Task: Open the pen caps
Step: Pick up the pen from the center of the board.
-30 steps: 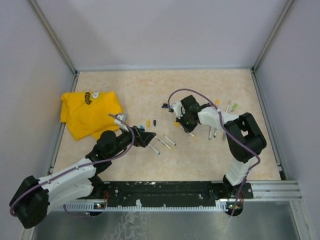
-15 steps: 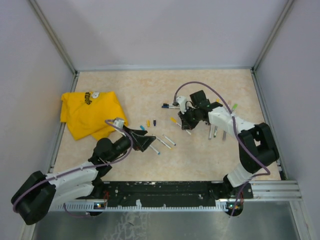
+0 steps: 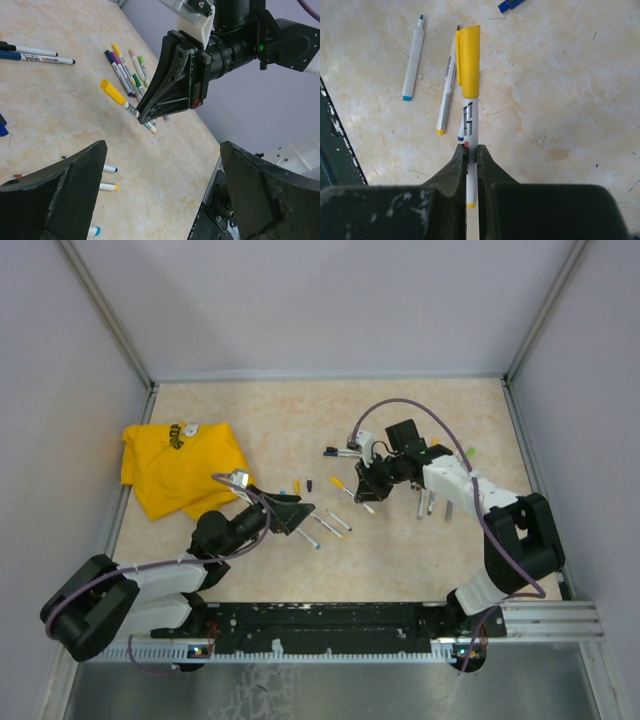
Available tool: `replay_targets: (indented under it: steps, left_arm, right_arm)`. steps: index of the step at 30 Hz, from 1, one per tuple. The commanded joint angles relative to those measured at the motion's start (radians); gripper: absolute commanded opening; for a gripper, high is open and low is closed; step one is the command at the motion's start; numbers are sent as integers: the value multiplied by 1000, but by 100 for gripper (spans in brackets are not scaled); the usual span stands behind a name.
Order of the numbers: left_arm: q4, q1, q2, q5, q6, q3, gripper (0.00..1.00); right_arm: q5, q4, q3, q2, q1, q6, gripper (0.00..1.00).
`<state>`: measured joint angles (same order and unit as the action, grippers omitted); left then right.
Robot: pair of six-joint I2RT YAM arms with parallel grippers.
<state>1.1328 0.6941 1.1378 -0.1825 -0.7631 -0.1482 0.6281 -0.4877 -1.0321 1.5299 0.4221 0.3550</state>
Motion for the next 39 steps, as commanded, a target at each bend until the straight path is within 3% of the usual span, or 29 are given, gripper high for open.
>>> replay_targets:
  steps: [1,7,23,34,39]
  left_arm:
    - [103,-6,47,-11,-27,-38,100]
    - [121,-7,125,42,-28,-79,100]
    - [278,-7,336,20,-74,-159,96]
    - [259,9,431,80,-124,-227,90]
    - [264,24,491,86,-142,-279,82]
  right_arm:
    - [86,23,1,-49,-2,-11,0]
    - [135,26,3,-53,-2,-14,0]
    - [197,28,3,-70,-2,-15,0]
    - [229,31,4,-83,-2,-15,0]
    - [229,34,6,-83,-2,-16,0]
